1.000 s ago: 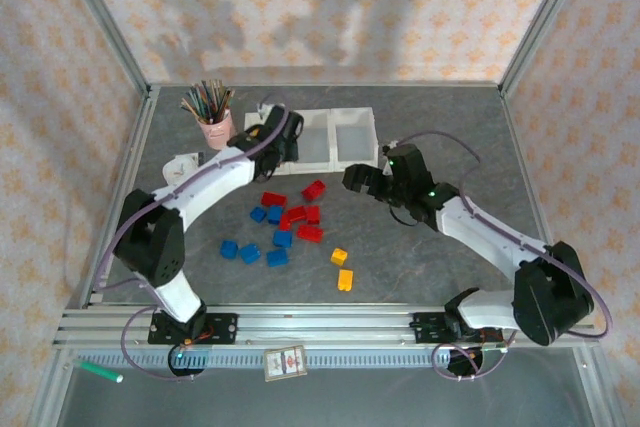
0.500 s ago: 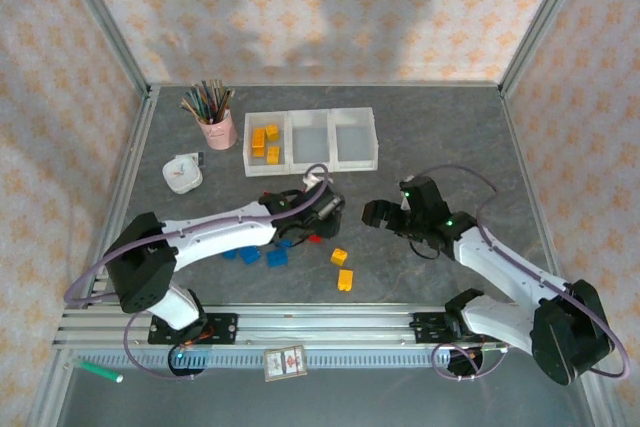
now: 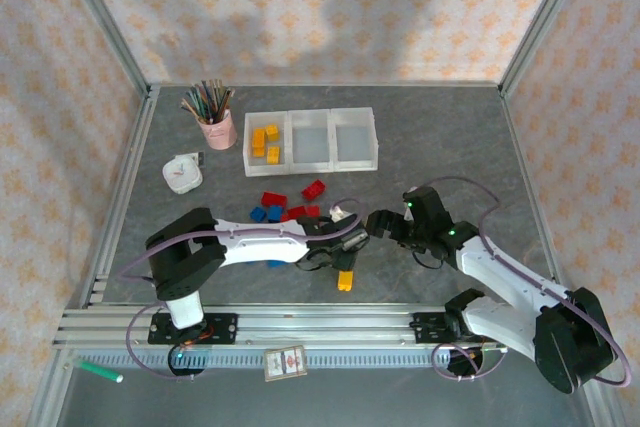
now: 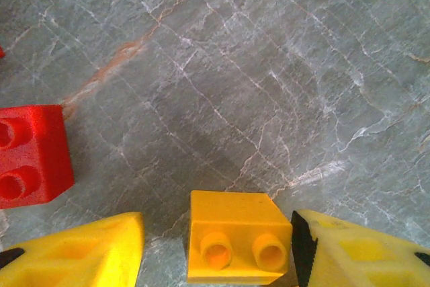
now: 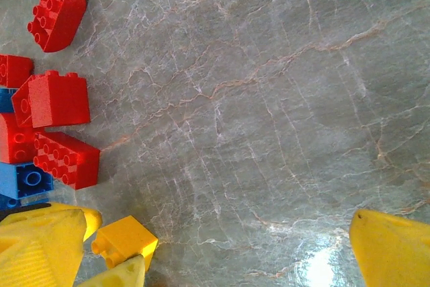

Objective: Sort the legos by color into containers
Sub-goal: Pick up the lego from the middle-left of the table.

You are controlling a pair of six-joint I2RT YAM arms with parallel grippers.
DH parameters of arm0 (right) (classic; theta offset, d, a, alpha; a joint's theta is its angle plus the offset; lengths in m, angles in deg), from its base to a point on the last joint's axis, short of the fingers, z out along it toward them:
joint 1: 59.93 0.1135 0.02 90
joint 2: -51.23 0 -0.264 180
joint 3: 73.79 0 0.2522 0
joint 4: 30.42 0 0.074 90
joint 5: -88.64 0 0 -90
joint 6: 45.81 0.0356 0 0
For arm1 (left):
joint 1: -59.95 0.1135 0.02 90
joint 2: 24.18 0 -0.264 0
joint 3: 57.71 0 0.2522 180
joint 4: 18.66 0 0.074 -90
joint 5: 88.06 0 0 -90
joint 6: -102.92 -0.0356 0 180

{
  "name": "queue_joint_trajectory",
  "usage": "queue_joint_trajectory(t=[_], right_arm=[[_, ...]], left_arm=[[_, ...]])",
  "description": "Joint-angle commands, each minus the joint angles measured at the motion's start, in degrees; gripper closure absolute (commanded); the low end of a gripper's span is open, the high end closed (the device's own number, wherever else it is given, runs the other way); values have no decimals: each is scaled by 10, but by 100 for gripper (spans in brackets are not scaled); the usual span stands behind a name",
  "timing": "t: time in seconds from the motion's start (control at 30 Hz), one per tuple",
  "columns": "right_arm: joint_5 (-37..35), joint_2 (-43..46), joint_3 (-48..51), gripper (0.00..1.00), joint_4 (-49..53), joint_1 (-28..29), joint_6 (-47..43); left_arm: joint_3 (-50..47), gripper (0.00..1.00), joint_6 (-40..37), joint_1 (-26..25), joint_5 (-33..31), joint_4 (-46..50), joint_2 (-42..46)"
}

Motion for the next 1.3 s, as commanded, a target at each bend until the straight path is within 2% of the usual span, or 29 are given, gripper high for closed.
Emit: queue_joint_trajectory(t=[0.0,0.27,0.4,0.7,0.8,1.03,1.2,1.27], right_arm=[[-13,9,2,0,-2,-5,4],[-13,8,0,0,-4,-5,2],[-14,6,-3,0,-5,-5,2],[-4,4,-28,0,-2,-5,-10],[19,1,-45,0,-9,-5,-18],[54,-31,-83,0,-55,-4,-12],[72,-69,-119,0,-106,8,4],[66,-89,-138,0,-126,20,11]], left_arm=[[25,38,-11,-5,-12,0,-14],[17,49,-10,-4,-9,-16,-24],[13,58,-10,-4,-10,-16,-21],[6,61,-9,3,-40,0,26],[2,61,-7,14,-53,9,60],[13,62,-19,81,-107,42,139],[39,64,-46,151,-150,57,174],[57,64,-83,189,-157,56,174]])
